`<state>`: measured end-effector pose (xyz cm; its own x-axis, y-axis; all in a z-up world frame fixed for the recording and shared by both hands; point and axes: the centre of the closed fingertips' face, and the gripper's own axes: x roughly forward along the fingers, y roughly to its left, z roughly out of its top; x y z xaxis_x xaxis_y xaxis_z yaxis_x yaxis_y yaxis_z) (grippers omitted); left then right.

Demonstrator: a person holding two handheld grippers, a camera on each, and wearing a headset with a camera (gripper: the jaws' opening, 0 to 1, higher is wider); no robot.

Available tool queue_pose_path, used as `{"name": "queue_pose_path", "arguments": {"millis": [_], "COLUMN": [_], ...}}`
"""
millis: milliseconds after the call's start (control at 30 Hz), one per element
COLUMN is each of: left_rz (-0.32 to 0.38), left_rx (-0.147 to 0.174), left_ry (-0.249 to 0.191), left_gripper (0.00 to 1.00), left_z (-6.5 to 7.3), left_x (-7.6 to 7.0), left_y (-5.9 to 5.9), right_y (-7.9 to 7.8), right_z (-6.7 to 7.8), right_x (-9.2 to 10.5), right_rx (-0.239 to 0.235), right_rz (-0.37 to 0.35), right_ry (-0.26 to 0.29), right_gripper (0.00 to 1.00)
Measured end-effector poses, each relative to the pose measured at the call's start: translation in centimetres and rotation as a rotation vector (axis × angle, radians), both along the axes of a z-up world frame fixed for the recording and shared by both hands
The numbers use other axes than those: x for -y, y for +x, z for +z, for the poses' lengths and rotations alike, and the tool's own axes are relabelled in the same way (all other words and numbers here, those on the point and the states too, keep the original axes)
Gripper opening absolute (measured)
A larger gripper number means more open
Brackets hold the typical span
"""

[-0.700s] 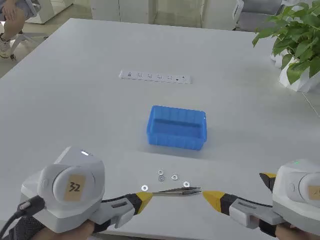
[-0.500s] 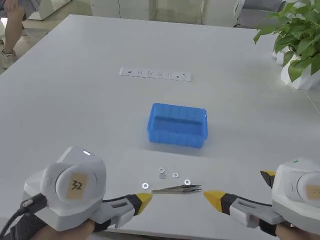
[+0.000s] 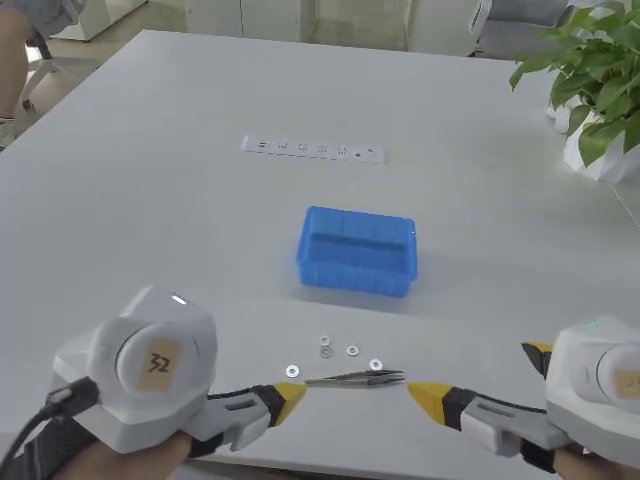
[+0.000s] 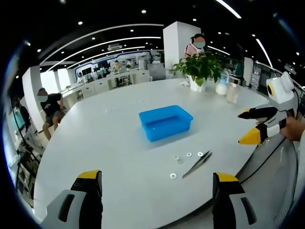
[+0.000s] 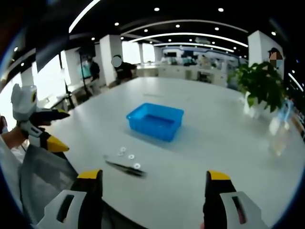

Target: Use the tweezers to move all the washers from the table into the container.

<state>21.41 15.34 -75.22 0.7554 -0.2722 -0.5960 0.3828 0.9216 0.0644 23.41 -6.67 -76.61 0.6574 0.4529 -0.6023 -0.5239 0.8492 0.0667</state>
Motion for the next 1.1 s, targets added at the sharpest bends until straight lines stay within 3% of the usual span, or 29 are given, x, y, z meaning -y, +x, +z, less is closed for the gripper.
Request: {"name": "queue_pose_path", "arguments": {"millis": [600,1100], "left_rz": [-0.019,-0.043], "left_rx": [-0.001,-0.026], "left_ry": [0.005,0.012], "left_gripper": [0.97,0.96], "left_z": [-0.08,-0.84], "left_x": [0.28,0.53], "left_y": [0.3,0.79], "right_y": [0.07,0.23], "right_z": [-0.31,-0.74], "right_x": [-0.01,-0.16], "right_rx": [-0.01,-0.025], "right_rz": [0.007,0.01], "right_ry": [-0.017,-0.023], "right_gripper": [0.87,0.87]}}
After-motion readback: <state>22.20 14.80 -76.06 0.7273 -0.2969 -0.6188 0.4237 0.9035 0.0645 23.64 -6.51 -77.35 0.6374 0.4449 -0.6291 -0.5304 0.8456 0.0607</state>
